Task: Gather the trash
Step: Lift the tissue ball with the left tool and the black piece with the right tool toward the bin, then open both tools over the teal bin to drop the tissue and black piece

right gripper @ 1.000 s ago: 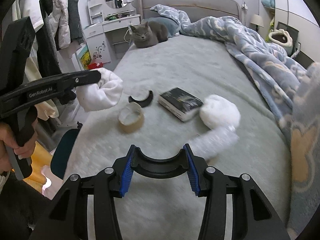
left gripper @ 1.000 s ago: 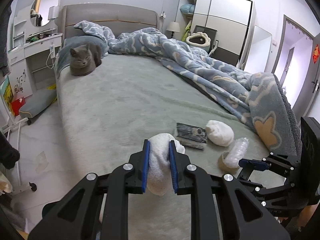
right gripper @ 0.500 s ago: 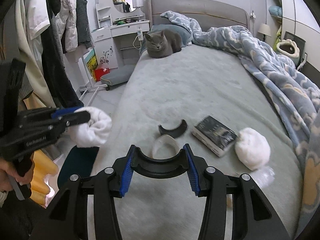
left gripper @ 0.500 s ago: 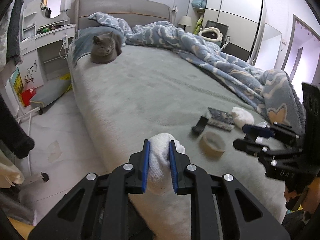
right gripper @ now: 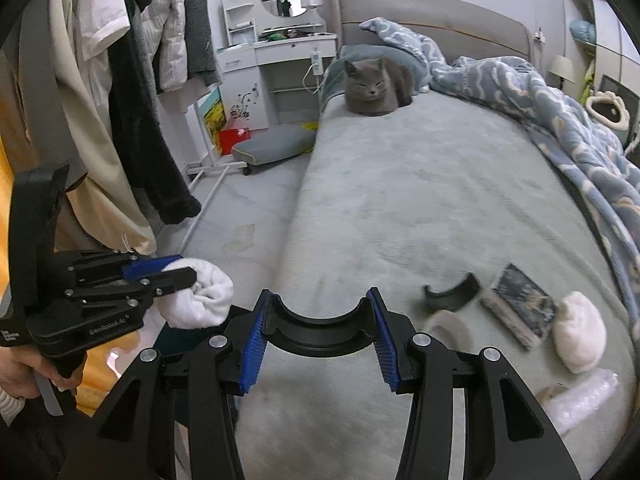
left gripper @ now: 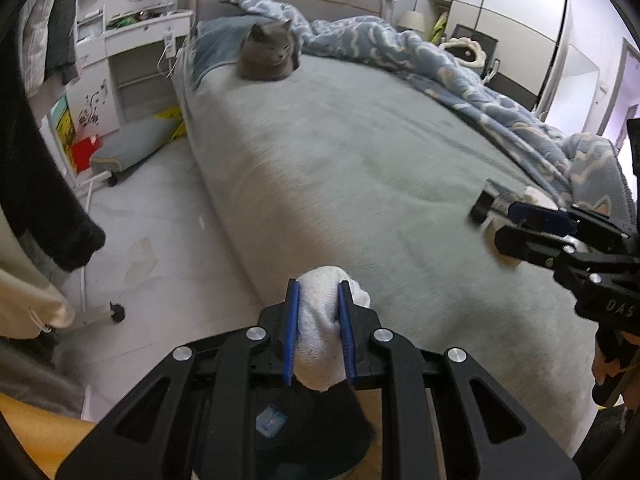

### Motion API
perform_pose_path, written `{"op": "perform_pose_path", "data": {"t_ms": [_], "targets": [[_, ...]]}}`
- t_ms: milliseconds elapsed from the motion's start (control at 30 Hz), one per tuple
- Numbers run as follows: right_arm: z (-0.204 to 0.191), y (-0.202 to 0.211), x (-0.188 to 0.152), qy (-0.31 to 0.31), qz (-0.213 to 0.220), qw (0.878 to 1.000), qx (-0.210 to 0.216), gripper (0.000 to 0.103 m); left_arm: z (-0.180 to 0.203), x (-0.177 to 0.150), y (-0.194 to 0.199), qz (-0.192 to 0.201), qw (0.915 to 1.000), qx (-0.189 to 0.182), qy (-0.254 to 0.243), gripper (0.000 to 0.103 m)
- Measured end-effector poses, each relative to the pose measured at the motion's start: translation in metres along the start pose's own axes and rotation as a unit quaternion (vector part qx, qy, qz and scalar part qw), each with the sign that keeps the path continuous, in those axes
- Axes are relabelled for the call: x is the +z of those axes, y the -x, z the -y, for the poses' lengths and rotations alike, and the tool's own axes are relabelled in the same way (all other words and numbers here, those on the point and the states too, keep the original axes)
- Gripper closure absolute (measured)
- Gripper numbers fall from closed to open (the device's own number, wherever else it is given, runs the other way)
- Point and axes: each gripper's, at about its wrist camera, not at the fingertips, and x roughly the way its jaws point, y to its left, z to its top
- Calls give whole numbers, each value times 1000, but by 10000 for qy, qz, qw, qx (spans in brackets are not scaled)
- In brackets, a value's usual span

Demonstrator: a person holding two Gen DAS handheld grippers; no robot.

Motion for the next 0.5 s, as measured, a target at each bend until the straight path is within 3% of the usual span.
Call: {"op": "perform_pose_path", "data": {"t_ms": [500], "targets": [[-52, -36, 7, 182, -284, 9986, 416, 55, -53, -34, -27, -822, 9954, 153, 476, 82]]}}
